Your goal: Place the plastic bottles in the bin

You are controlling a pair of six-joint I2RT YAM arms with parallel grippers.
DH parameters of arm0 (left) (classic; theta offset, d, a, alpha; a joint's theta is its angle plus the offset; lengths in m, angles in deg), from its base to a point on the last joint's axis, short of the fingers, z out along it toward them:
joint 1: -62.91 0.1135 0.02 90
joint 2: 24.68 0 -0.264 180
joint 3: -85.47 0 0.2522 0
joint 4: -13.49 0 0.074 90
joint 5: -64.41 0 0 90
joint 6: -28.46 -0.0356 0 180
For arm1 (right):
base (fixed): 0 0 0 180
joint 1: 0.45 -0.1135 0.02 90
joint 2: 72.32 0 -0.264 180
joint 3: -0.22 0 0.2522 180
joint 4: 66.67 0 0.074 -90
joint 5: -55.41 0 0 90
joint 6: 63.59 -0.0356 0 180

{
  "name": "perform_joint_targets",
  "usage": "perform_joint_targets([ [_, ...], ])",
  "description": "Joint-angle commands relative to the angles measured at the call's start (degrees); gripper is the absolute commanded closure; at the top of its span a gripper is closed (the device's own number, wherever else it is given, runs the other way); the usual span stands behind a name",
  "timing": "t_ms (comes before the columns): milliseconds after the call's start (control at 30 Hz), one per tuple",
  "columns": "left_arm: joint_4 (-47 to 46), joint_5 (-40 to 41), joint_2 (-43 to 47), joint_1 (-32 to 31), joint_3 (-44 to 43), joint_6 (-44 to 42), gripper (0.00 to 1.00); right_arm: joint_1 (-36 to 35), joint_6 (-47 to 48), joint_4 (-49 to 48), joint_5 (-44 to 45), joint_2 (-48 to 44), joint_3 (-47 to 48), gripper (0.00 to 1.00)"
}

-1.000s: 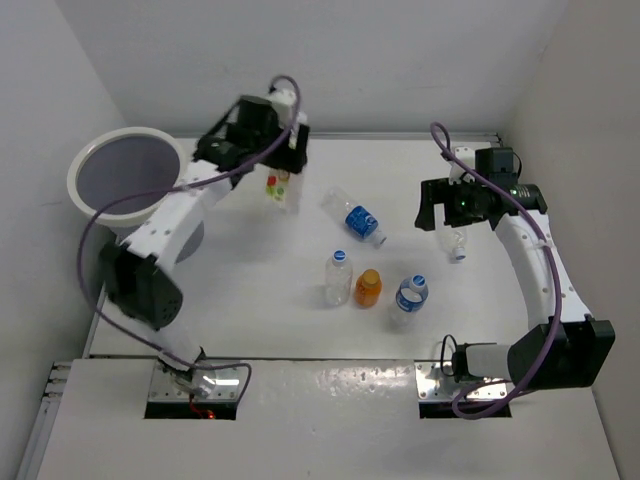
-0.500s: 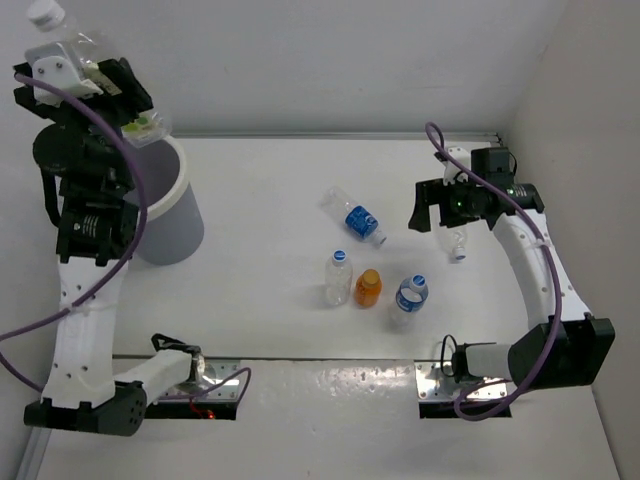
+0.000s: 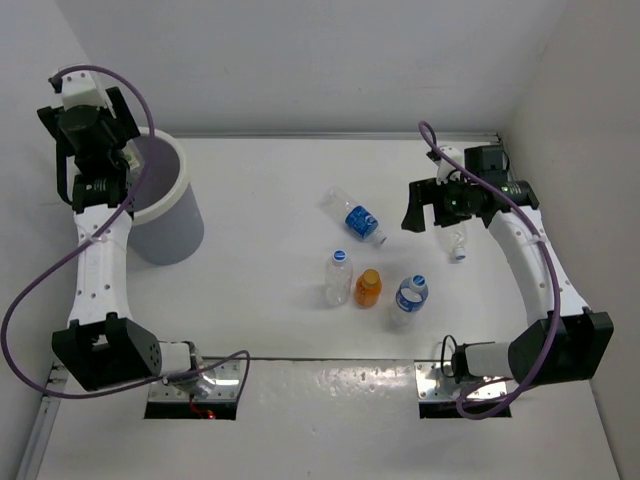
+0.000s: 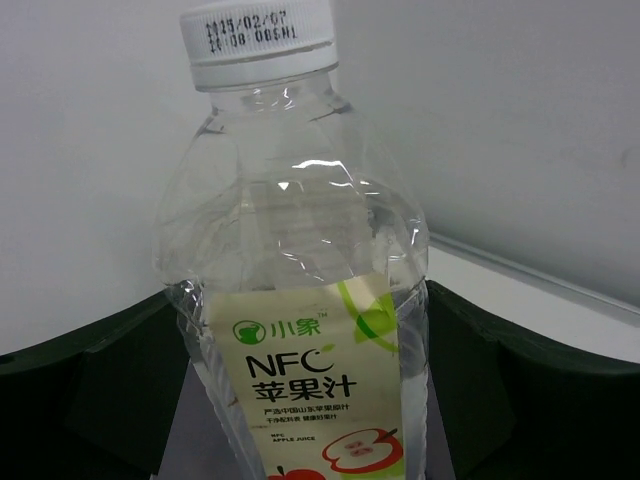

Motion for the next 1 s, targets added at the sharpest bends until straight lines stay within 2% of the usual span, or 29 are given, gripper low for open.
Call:
perform_joint_targets([
  [0, 3.48, -9.59, 0.27, 1.59, -6.84, -1.06, 0.04, -0.12, 0.48, -0.75, -1.51, -1.85, 0.96, 0.00],
  [33, 6.13, -15.80, -0.61, 2.21, -8.96, -2.03, 0.00, -0.03, 0.83, -0.84, -1.86, -1.76, 0.96, 0.00],
  [133, 9.59, -24.26, -1.24, 2.91, -12.84, -4.67, 0.00, -0.12, 1.45, -0.66, -2.65, -1.76, 1.13, 0.00],
  [267, 11.07, -30.25, -1.24, 3.44, -13.37, -4.68, 0.00, -0.03, 1.36, -0.05, -2.65, -1.41, 1.84, 0.00],
  [333, 14.68, -41.37, -0.63, 5.29, -13.90, -10.02, 0.00, 0.05, 1.45, 0.48, -2.83, -1.76, 1.93, 0.00],
  [367, 14.69, -56.49, 0.51, 5.29, -12.25, -12.30, 0.02, 0.40, 3.45, 0.57, -3.43, -1.94, 1.75, 0.00],
  [400, 15.38, -63.78, 3.48, 5.29, -10.58, -14.50, 0.04, 0.75, 3.73, 0.83, -3.79, -2.46, 1.66, 0.00],
  [433, 16.87, -75.16, 4.99, 3.72, -6.82, -18.96, 0.06, 1.28, 3.91, 1.18, -4.31, -2.90, 0.79, 0.00],
  [500, 16.88, -81.14, 7.98, 0.39, -2.32, -20.41, 0.07, 3.47, 4.44, 1.36, -6.60, -4.65, -0.70, 0.00],
  [633, 20.73, -83.45, 9.84, -9.72, 4.20, -22.33, 0.08, 8.21, 3.82, 0.74, -11.34, -7.20, -4.40, 0.00],
  [667, 24.75, -82.14, 9.31, -13.83, 5.33, -26.35, 0.09, 8.84, 4.09, 2.22, -13.09, -7.30, -4.84, 0.00],
  [767, 27.69, -78.54, 9.31, -22.35, 9.45, -31.29, 0.09, 12.18, 4.53, 4.52, -16.18, -8.96, -4.49, 0.00],
  [967, 31.29, -73.43, 7.74, -36.17, 13.77, -35.52, 0.09, 17.37, 5.05, 10.83, -22.15, -9.32, -0.11, 0.00],
])
